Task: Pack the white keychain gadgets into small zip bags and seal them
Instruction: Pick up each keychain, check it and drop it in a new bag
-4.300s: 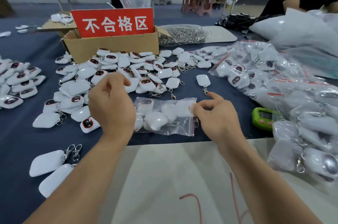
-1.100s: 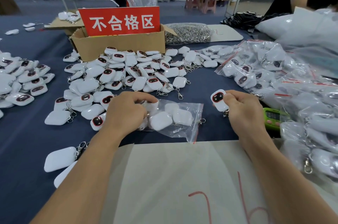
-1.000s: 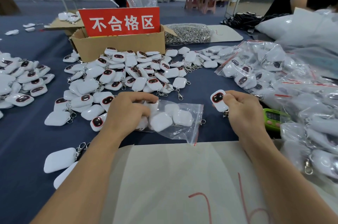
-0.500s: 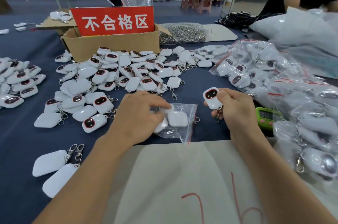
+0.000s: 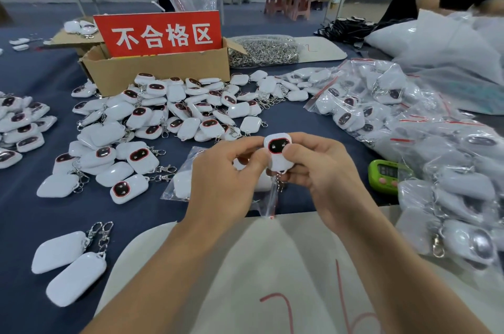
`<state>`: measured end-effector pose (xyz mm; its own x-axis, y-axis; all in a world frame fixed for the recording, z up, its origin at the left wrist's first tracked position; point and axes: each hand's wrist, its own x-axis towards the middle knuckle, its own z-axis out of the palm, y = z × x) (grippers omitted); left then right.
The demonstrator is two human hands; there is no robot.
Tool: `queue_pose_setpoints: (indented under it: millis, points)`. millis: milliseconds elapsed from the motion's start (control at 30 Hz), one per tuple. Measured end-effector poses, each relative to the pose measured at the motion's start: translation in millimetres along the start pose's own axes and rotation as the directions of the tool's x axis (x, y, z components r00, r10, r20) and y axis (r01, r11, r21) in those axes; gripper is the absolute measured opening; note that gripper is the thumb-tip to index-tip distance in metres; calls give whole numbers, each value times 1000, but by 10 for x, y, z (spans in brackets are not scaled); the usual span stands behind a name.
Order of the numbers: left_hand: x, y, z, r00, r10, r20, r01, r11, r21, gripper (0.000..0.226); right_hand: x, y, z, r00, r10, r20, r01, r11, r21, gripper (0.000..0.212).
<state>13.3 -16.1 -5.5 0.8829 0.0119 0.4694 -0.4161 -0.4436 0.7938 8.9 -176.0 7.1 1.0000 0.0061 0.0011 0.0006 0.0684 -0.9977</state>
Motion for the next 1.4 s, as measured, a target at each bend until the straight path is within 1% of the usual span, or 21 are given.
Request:
queue_pose_setpoints:
  millis: [67, 167, 367, 533, 667, 767, 900, 1000, 1233, 1400]
  points:
    - [-8, 7, 6, 1000, -4, -15, 4, 1000, -18, 18, -2, -2, 15, 1000, -8, -3, 8, 1000, 9, 18]
    - [-13, 9, 18, 1000, -18, -24, 18, 1000, -22, 12, -21, 10, 30, 999, -33, -22, 33, 999, -1, 24]
    - [-27, 12, 12, 998, -4, -59, 5, 1000, 19, 8, -39, 15, 72, 996, -74, -59, 72, 997, -38, 23]
    - [-22, -5, 3, 995, -22, -100, 21, 1000, -13, 7, -44, 13, 61, 998, -62, -13, 61, 995, -74, 21]
    - [-2, -5, 7, 991, -55, -124, 50, 998, -46, 2, -51, 4, 91, 997, -78, 5, 79, 995, -67, 21]
    - [-9, 1, 26, 987, -65, -144, 60, 998, -37, 4, -46, 10, 110, 997, -83, -9, 82, 995, -56, 23]
    - [-26, 37, 50, 984, -50, -170, 54, 998, 18, 13, -33, 28, 81, 996, -88, -16, 87, 996, -34, 25]
    - [-27, 26, 51, 985, -57, -162, 60, 998, 14, 17, -29, 38, 68, 996, -89, -2, 88, 995, -44, 27]
    - [-42, 36, 37, 988, -64, -141, 64, 998, -6, 10, -26, 56, 62, 992, -123, -5, 123, 989, -79, 33]
    - [-50, 55, 45, 991, -44, -129, 44, 999, 0, 10, -6, 64, 45, 994, -105, -8, 104, 992, -73, 32]
